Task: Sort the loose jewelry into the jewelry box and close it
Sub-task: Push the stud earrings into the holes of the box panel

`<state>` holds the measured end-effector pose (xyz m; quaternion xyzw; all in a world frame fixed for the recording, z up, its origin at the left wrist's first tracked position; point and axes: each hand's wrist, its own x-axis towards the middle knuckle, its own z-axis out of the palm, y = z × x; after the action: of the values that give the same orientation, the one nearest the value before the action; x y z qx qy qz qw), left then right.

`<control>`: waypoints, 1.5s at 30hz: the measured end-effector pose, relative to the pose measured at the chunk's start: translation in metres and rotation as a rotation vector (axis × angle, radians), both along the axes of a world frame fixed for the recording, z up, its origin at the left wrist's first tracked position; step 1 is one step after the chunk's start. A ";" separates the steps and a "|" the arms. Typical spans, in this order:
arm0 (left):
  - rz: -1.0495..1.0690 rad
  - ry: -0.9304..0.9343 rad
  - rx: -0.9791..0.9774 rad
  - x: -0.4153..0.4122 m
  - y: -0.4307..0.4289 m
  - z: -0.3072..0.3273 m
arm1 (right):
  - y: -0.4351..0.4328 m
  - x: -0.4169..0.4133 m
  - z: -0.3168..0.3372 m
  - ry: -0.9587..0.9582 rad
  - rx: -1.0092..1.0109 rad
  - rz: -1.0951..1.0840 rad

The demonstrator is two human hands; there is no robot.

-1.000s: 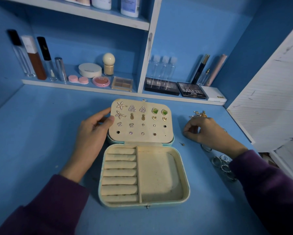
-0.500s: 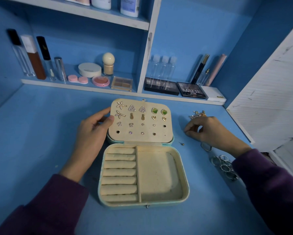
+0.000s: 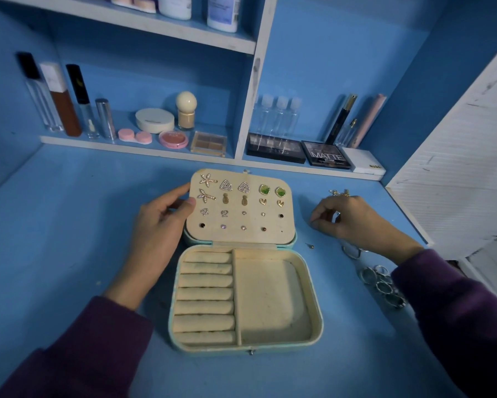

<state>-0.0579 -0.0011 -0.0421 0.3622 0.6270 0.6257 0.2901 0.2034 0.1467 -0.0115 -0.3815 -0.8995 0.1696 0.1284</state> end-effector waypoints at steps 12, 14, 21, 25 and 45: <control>0.003 0.076 0.034 0.001 -0.004 0.001 | -0.026 -0.074 0.039 0.353 -0.195 0.102; 0.075 0.254 -0.002 0.001 -0.004 0.000 | -0.028 -0.075 0.041 0.367 -0.211 0.120; -0.004 -0.054 0.101 0.057 -0.042 0.040 | -0.032 -0.067 0.045 0.353 -0.150 0.151; -0.343 -0.979 -0.081 0.094 -0.050 0.048 | -0.036 -0.065 0.048 0.336 -0.114 0.173; -0.241 -1.532 -0.099 0.088 -0.033 0.037 | -0.068 -0.040 0.069 0.334 -0.049 0.217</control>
<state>0.0304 -0.0341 -0.0048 -0.1191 0.2349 0.6371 0.7244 0.1638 0.0785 0.0573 -0.2517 -0.8972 0.2654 0.2475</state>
